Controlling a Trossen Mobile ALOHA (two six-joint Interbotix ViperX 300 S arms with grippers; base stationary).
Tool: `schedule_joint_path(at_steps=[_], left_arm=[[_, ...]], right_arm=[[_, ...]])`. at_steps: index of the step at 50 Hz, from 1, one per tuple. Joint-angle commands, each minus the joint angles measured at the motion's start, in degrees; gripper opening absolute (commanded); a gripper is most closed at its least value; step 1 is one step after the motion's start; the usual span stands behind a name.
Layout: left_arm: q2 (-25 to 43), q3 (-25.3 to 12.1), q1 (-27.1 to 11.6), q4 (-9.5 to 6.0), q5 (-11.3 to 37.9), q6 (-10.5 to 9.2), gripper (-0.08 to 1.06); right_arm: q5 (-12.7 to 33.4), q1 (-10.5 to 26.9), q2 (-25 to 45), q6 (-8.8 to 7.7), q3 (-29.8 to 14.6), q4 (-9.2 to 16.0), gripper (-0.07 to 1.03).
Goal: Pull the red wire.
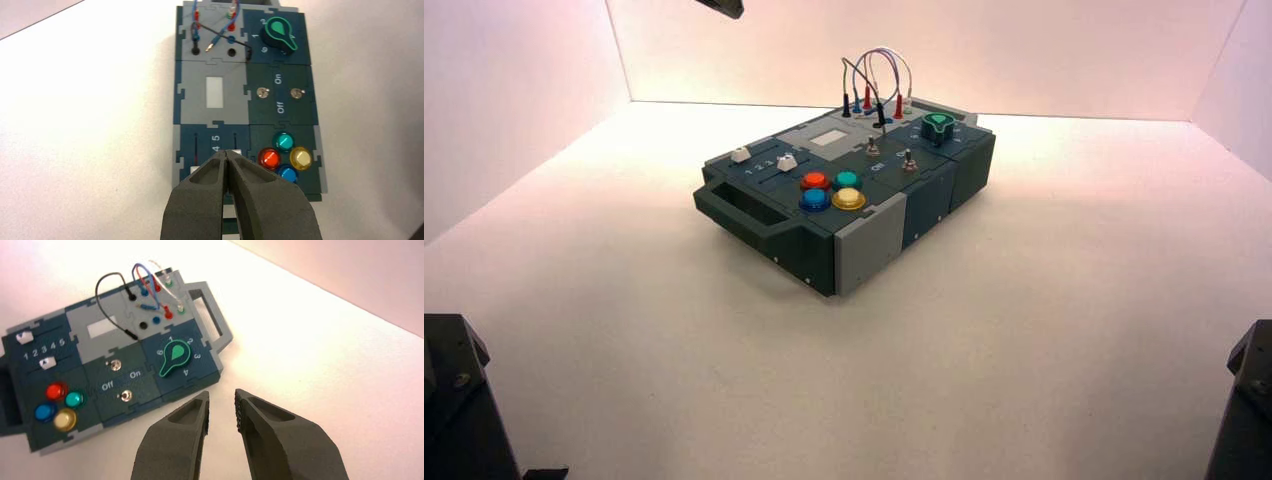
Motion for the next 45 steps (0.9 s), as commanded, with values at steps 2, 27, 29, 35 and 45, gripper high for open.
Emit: schedule_joint_path(at_steps=[2,27,29,35,45], left_arm=[[-0.35,-1.76,-0.62,-0.26,1.14,1.67,-0.03],[-0.70,-2.11,-0.62,-0.88,2.99,2.64,-0.03],[-0.70,-2.20,-0.62,-1.05,3.16,2.64,-0.03],[-0.62,-2.29,-0.62,-2.37,3.52,3.08,-0.03],[-0.35,-2.37,-0.62,-6.59,3.52,7.65,-0.03]], right_arm=[[3.69,1.49,1.49,-2.20,-3.96,0.44,0.30],[4.39,1.85,9.76,-10.11,-7.21,6.77,0.30],[3.25,1.85,10.63,-10.11,-7.38,6.94,0.30],[1.23,1.85,12.57,-10.72,-7.82,6.77,0.30],[-0.35,2.11,16.35,-12.48,-9.23,6.68,0.30]])
